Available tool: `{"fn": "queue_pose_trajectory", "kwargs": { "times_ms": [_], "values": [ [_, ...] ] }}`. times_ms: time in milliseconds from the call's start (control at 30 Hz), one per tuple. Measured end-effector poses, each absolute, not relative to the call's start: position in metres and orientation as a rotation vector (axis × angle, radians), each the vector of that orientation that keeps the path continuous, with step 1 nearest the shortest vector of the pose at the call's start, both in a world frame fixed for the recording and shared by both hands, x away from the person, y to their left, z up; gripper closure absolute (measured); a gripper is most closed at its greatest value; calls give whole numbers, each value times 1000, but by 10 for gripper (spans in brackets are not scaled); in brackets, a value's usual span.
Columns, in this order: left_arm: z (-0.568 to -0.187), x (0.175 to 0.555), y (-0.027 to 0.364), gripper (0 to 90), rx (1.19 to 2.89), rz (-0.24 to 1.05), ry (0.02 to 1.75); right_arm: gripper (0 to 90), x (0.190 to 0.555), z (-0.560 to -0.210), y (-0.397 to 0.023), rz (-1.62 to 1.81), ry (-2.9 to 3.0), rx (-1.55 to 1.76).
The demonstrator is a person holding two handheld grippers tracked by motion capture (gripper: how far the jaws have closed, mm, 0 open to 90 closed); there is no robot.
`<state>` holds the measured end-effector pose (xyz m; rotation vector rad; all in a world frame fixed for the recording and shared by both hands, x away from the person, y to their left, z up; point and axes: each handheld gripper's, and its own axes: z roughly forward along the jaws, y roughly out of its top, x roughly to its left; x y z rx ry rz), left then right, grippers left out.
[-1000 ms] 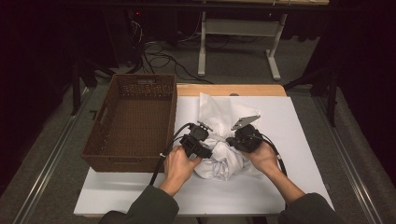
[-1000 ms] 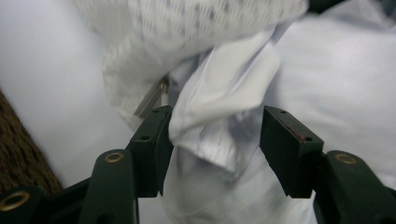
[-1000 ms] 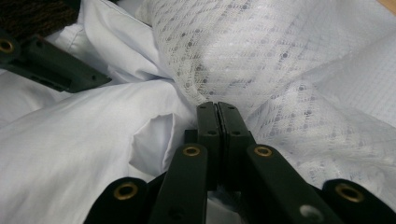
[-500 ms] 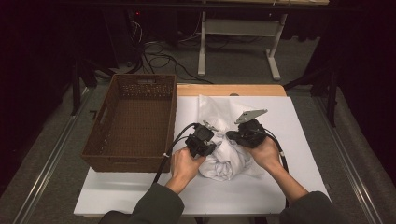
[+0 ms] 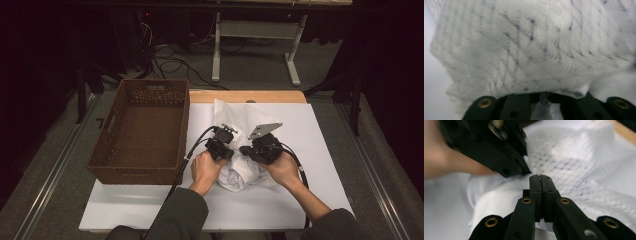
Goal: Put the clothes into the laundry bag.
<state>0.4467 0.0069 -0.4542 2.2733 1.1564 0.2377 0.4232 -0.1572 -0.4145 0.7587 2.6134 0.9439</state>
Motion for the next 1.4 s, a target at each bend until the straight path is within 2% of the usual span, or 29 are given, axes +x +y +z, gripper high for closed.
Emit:
{"fn": "queue_pose_trajectory", "kwargs": {
  "times_ms": [133, 233, 500, 567, 667, 733, 767, 967, 1100, 1267, 1400],
  "values": [
    [-446, 434, 16, 589, 2296, 243, 1147, 900, 430, -427, -163, 903, 2607, 813],
    [-440, 420, 26, 495, 2301, 249, 1141, 900, 434, -432, -167, 887, 2605, 836],
    [-452, 410, 40, 460, 2308, 212, 1192, 899, 438, -436, -167, 848, 2597, 855],
    [-457, 413, 38, 499, 2302, 178, 1195, 899, 438, -436, -166, 845, 2596, 849],
    [-460, 416, 34, 726, 2271, 141, 1157, 899, 438, -435, -166, 845, 2593, 857],
    [-456, 415, 33, 824, 2237, 145, 1123, 899, 438, -432, -167, 859, 2593, 856],
    [-453, 414, 32, 842, 2230, 153, 1102, 900, 437, -430, -167, 875, 2586, 851],
    [-431, 409, 21, 862, 2201, 177, 990, 900, 428, -404, -165, 994, 2542, 807],
    [-429, 421, 8, 864, 2173, 189, 1020, 900, 420, -391, -162, 1027, 2541, 745],
    [-451, 447, 1, 863, 2177, 248, 1145, 900, 416, -399, -167, 1013, 2569, 762],
    [-453, 448, 1, 821, 2196, 276, 1146, 900, 421, -418, -170, 942, 2587, 803]
  ]
}}
